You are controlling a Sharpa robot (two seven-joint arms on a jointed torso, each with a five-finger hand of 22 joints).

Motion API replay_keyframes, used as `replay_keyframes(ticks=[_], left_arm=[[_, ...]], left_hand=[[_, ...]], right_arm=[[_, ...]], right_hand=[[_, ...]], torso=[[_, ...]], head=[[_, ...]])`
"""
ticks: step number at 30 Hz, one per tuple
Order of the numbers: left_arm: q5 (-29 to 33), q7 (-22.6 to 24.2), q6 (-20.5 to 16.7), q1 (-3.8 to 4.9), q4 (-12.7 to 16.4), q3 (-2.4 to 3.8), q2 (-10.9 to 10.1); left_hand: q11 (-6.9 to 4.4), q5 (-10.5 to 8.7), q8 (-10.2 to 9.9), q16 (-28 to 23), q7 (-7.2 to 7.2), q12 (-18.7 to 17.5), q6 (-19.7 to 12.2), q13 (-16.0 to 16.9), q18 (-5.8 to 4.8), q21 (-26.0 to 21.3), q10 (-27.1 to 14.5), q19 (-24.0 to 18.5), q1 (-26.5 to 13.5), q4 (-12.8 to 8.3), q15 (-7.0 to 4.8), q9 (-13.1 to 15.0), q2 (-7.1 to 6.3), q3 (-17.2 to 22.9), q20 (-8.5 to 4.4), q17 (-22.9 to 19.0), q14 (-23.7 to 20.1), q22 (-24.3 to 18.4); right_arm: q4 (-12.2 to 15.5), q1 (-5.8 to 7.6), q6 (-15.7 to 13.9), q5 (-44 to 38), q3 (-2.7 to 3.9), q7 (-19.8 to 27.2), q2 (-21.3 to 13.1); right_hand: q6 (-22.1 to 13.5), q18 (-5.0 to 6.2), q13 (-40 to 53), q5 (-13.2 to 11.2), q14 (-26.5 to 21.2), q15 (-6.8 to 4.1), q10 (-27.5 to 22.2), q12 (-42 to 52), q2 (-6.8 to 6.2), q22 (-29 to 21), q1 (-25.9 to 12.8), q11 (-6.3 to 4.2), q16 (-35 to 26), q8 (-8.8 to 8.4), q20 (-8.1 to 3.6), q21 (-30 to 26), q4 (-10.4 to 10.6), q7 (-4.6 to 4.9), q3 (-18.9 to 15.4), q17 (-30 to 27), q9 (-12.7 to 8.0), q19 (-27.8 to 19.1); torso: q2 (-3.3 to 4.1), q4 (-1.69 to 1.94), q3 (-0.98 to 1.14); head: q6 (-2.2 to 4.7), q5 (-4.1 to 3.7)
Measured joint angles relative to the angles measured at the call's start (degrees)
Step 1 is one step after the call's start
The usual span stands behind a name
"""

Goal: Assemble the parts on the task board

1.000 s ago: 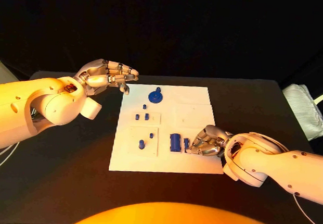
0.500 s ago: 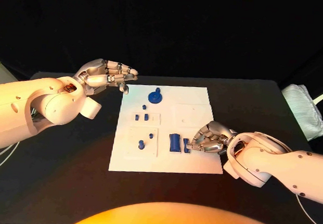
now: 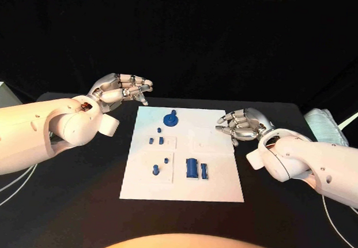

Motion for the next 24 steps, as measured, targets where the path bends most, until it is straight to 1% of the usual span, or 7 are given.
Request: replay_keyframes(ticks=[6,9,12,17,19,21,24], left_arm=[[3.5,1.8,-3.1,-0.48,-5.1,0.0,3.5],[5.1,2.7,-4.6,-0.61,-8.4,0.0,5.8],[6.1,3.4,-5.6,-0.67,-10.6,0.01,7.3],[6.1,3.3,-5.9,-0.82,-9.9,0.03,6.9],[6.1,3.2,-6.3,-1.14,-9.1,0.1,6.8],[6.1,3.2,-7.0,-1.49,-8.0,0.2,6.8],[6.1,3.3,-9.0,-2.24,-5.6,0.46,6.6]], left_hand=[[0.42,0.0,0.9,-14.0,0.07,-5.0,0.4,-2.4,0.0,-10.8,4.1,-3.1,0.4,1.9,1.31,-0.5,-0.03,1.9,2.46,-5.9,-2.5,-6.8],[0.98,0.0,-0.2,-25.1,-0.1,-12.1,0.2,-2.5,0.0,-19.4,6.0,-4.1,0.9,2.3,2.99,-2.3,-0.47,2.8,4.18,-8.8,-3.2,-12.7],[1.78,-0.17,-1.4,-31.2,-1.01,-16.3,-1.2,-2.6,0.0,-24.2,5.3,-5.7,0.8,2.0,4.1,-3.8,-0.41,2.4,4.55,-10.4,-5.7,-16.1],[-3.81,-6.94,-9.2,-44.1,-6.63,-24.5,-25.2,-4.5,-5.02,-33.7,-22.0,-25.2,-13.1,-1.8,-0.95,-12.8,5.37,-13.3,-3.95,-14.8,-28.0,-26.6],[-5.16,-8.51,-11.0,-46.9,-7.94,-26.3,-30.7,-5.0,-6.02,-35.8,-28.4,-29.7,-17.8,-2.6,-2.2,-14.9,6.71,-17.0,-5.93,-15.8,-33.2,-28.9],[-6.33,-9.83,-12.6,-49.3,-9.07,-27.8,-35.5,-5.3,-6.7,-37.6,-33.8,-33.6,-23.9,-3.4,-3.24,-16.7,7.89,-20.0,-7.63,-16.6,-37.6,-30.9],[-7.41,-11.08,-14.0,-51.6,-10.16,-29.2,-40.0,-5.7,-7.62,-39.2,-39.0,-37.3,-43.1,-4.1,-4.25,-18.3,8.96,-23.0,-9.24,-17.4,-41.8,-32.8]], right_arm=[[-7.7,0.27,0.0,9.2,0.45,8.1,4.2],[-11.5,0.3,0.3,12.8,0.69,11.3,6.4],[-13.9,0.4,0.7,15.2,0.96,13.5,7.8],[-12.9,-0.01,0.4,15.4,1.47,13.4,7.4],[-11.6,-0.59,0.0,15.8,2.18,13.4,7.2],[-10.0,-1.31,-0.6,16.5,3.02,13.6,6.9],[-6.4,-2.82,-2.1,18.5,4.9,14.6,6.4]], right_hand=[[-2.9,-0.01,-21.1,-0.4,-17.7,5.24,-4.6,-17.9,-1.09,-14.2,0.4,2.38,-24.3,-1.97,4.47,-15.7,-0.6,2.73,7.1,-15.8,-1.2,-13.3],[-3.1,-0.02,-31.8,-0.4,-19.8,6.92,-4.0,-23.7,-1.94,-25.0,-0.5,4.21,-32.0,-2.93,7.48,-16.4,-1.3,3.55,8.3,-22.8,-1.7,-17.3],[-3.3,-0.02,-37.4,-0.5,-19.5,7.66,-3.6,-26.0,-1.02,-31.3,-1.4,4.77,-36.1,-3.88,8.0,-16.4,-2.2,3.8,7.8,-26.7,-2.2,-18.3],[-29.2,-4.59,-48.1,-5.2,-47.1,4.15,-28.7,-30.4,5.57,-50.0,-14.9,0.28,-47.2,-11.14,1.45,-18.3,-4.6,-2.08,-9.6,-40.2,-13.6,-45.6],[-35.4,-5.94,-50.5,-6.4,-53.9,3.28,-37.4,-31.4,7.22,-54.4,-19.4,-0.81,-49.7,-12.88,-0.19,-18.8,-5.2,-3.54,-13.8,-43.4,-16.4,-52.2],[-40.6,-6.74,-52.5,-7.3,-59.6,2.55,-44.7,-32.2,8.55,-58.0,-30.9,-1.73,-51.9,-14.32,-1.58,-19.0,-5.6,-4.78,-17.3,-46.0,-18.7,-57.8],[-45.4,-7.93,-54.3,-8.2,-64.8,1.88,-51.5,-33.0,9.81,-61.4,-48.1,-2.58,-53.8,-15.67,-2.86,-19.2,-6.1,-5.89,-20.6,-48.4,-20.8,-62.9]], torso=[[-1.08,-0.43,-0.14],[-1.66,-0.52,-0.15],[-2.08,-0.51,-0.12],[-2.06,-0.48,-0.09],[-2.05,-0.44,-0.09],[-2.05,-0.37,-0.07],[-2.06,-0.19,0.02]], head=[[1.93,0.16],[3.08,0.23],[4.1,0.37],[4.05,0.36],[4.42,0.34],[4.98,0.34],[6.39,0.34]])
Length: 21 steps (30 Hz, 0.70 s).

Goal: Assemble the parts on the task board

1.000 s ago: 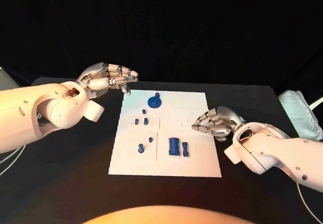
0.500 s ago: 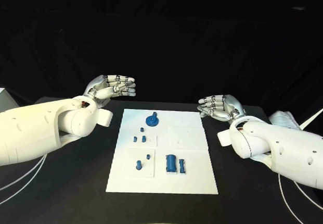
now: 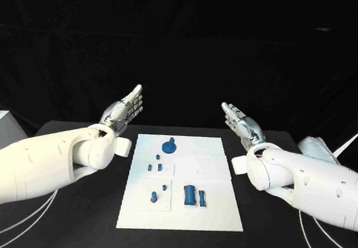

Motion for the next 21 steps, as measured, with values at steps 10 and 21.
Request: replay_keyframes(ticks=[10,21], left_arm=[[0.4,0.8,-13.3,-3.41,10.7,0.98,-1.0],[1.0,1.9,-23.9,-4.64,14.8,1.35,-1.4]], left_hand=[[-1.31,-1.25,-1.6,-2.7,-1.3,-1.4,-5.3,-0.4,-0.9,-1.9,-6.2,-4.1,-27.7,-0.9,-1.23,-2.0,1.33,-3.4,-2.06,-0.9,-4.9,-2.3],[-1.6,-1.72,-1.9,-3.0,-1.6,-1.7,-6.4,-0.5,-0.9,-2.2,-7.5,-5.3,-33.7,-1.1,-1.44,-2.4,1.65,-4.2,-2.44,-1.1,-6.1,-2.7]], right_arm=[[9.3,-3.85,-7.2,9.5,4.21,5.6,-1.5],[9.8,-4.04,-10.1,13.2,4.36,8.0,-1.6]], right_hand=[[-5.7,-1.07,-2.3,-0.9,-6.3,-0.83,-8.1,-0.8,1.57,-4.1,-22.2,-1.14,-2.3,-1.49,-1.59,-0.5,-0.5,-1.37,-3.7,-3.0,-2.6,-6.1],[-7.0,-1.06,-2.7,-1.1,-7.5,-1.04,-9.8,-0.8,1.9,-4.9,-27.1,-1.23,-2.8,-1.82,-1.9,-0.5,-0.6,-1.72,-4.7,-3.6,-3.1,-7.4]], torso=[[-0.21,0.85,0.42],[-0.27,1.11,0.54]], head=[[5.54,0.11],[6.59,0.12]])
